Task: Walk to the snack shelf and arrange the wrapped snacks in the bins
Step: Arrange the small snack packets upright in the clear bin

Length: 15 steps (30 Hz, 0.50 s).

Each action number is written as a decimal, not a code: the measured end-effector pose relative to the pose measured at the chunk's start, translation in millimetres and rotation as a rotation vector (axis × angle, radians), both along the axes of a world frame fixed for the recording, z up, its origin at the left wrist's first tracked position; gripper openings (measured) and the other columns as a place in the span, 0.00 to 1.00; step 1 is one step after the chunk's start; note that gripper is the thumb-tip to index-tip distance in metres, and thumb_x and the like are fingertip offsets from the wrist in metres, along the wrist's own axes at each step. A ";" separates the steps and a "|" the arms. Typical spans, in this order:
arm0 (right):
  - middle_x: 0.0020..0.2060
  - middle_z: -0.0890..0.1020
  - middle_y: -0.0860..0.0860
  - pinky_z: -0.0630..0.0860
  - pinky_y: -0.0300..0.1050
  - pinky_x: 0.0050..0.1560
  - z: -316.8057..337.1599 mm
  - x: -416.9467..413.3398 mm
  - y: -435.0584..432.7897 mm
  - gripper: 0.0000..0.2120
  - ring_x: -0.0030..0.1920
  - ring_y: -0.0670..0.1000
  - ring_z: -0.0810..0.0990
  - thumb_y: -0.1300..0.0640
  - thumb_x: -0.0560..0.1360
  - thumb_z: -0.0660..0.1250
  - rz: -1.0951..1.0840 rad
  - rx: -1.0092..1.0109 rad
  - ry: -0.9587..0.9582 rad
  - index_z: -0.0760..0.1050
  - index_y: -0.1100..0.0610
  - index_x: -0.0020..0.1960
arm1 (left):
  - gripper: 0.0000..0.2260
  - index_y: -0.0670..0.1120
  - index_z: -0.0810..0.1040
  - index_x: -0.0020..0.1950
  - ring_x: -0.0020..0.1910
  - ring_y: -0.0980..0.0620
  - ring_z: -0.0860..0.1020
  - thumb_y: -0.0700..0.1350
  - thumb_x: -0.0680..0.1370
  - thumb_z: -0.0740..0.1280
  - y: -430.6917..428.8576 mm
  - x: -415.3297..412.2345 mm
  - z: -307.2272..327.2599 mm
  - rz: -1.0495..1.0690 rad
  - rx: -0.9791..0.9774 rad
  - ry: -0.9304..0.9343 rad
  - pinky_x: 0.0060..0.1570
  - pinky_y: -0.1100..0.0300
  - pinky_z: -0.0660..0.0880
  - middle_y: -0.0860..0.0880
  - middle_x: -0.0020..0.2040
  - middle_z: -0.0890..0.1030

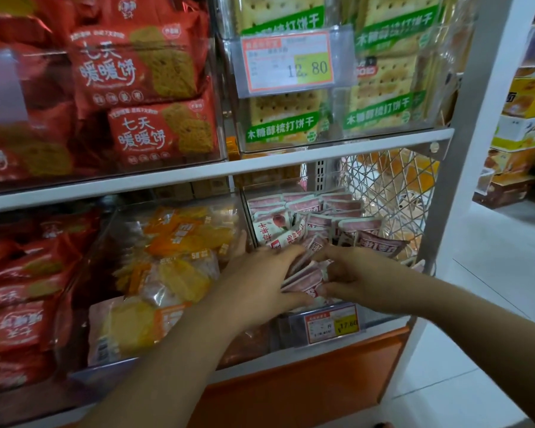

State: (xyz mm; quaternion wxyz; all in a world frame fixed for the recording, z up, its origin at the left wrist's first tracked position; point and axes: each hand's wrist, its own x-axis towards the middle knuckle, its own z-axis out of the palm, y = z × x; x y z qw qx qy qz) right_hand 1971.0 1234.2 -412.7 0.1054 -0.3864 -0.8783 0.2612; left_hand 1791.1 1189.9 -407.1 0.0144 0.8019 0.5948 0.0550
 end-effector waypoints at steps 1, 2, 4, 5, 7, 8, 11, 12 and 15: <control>0.38 0.82 0.45 0.74 0.28 0.40 8.2 5.1 4.4 0.18 0.38 0.34 0.79 0.52 0.75 0.66 0.023 -0.061 0.003 0.69 0.49 0.65 | 0.33 0.57 0.58 0.73 0.65 0.53 0.69 0.67 0.72 0.62 1.0 -0.2 0.4 -0.001 -0.001 -0.003 0.73 0.45 0.39 0.55 0.64 0.75; 0.42 0.84 0.46 0.76 0.30 0.44 17.1 11.3 11.6 0.17 0.42 0.37 0.81 0.51 0.75 0.66 0.017 -0.095 0.035 0.70 0.47 0.63 | 0.32 0.57 0.58 0.73 0.66 0.53 0.69 0.66 0.73 0.62 2.0 -1.1 0.7 0.000 -0.005 -0.007 0.73 0.45 0.39 0.55 0.64 0.75; 0.44 0.85 0.46 0.76 0.32 0.46 31.9 22.6 31.8 0.13 0.44 0.41 0.82 0.52 0.74 0.67 -0.079 -0.072 0.129 0.75 0.47 0.59 | 0.32 0.58 0.59 0.73 0.66 0.54 0.69 0.66 0.73 0.62 3.7 -2.5 0.8 -0.003 -0.020 -0.015 0.73 0.44 0.39 0.55 0.65 0.74; 0.44 0.84 0.46 0.74 0.31 0.46 35.6 23.8 41.8 0.11 0.44 0.43 0.82 0.53 0.74 0.68 -0.120 -0.015 0.123 0.77 0.49 0.57 | 0.31 0.58 0.59 0.73 0.66 0.54 0.68 0.65 0.73 0.62 4.3 -2.8 0.7 -0.005 -0.028 -0.023 0.73 0.44 0.39 0.55 0.66 0.74; 0.45 0.83 0.48 0.73 0.34 0.47 32.9 15.5 60.0 0.10 0.45 0.45 0.81 0.58 0.75 0.67 -0.103 0.121 -0.020 0.79 0.53 0.56 | 0.31 0.58 0.59 0.73 0.67 0.54 0.68 0.65 0.74 0.62 6.2 -3.2 0.6 -0.003 -0.044 -0.036 0.72 0.46 0.39 0.55 0.67 0.72; 0.48 0.83 0.49 0.73 0.37 0.50 28.3 7.7 66.5 0.11 0.48 0.47 0.80 0.59 0.75 0.66 -0.074 0.162 -0.091 0.79 0.55 0.57 | 0.30 0.59 0.59 0.73 0.67 0.54 0.67 0.64 0.74 0.62 6.6 -3.4 0.6 -0.002 -0.052 -0.038 0.71 0.47 0.41 0.55 0.67 0.72; 0.54 0.81 0.50 0.70 0.38 0.51 13.6 -12.8 81.2 0.13 0.49 0.47 0.78 0.60 0.73 0.67 -0.048 0.240 -0.161 0.77 0.54 0.58 | 0.30 0.59 0.58 0.73 0.65 0.55 0.67 0.63 0.74 0.63 6.0 -3.5 -0.2 0.001 -0.048 -0.051 0.70 0.51 0.44 0.55 0.64 0.73; 0.56 0.79 0.50 0.69 0.37 0.49 11.2 -17.7 84.3 0.15 0.47 0.46 0.76 0.60 0.72 0.68 -0.045 0.263 -0.156 0.77 0.52 0.59 | 0.30 0.60 0.58 0.73 0.64 0.55 0.67 0.63 0.74 0.63 5.7 -3.3 -0.8 0.000 -0.041 -0.055 0.70 0.52 0.44 0.55 0.63 0.74; 0.56 0.73 0.51 0.69 0.39 0.50 2.7 -27.7 94.4 0.20 0.49 0.49 0.75 0.59 0.68 0.73 0.012 0.299 -0.137 0.76 0.50 0.59 | 0.29 0.61 0.58 0.73 0.63 0.55 0.66 0.62 0.75 0.63 7.3 -3.3 -2.0 -0.004 -0.044 -0.070 0.68 0.54 0.48 0.55 0.61 0.73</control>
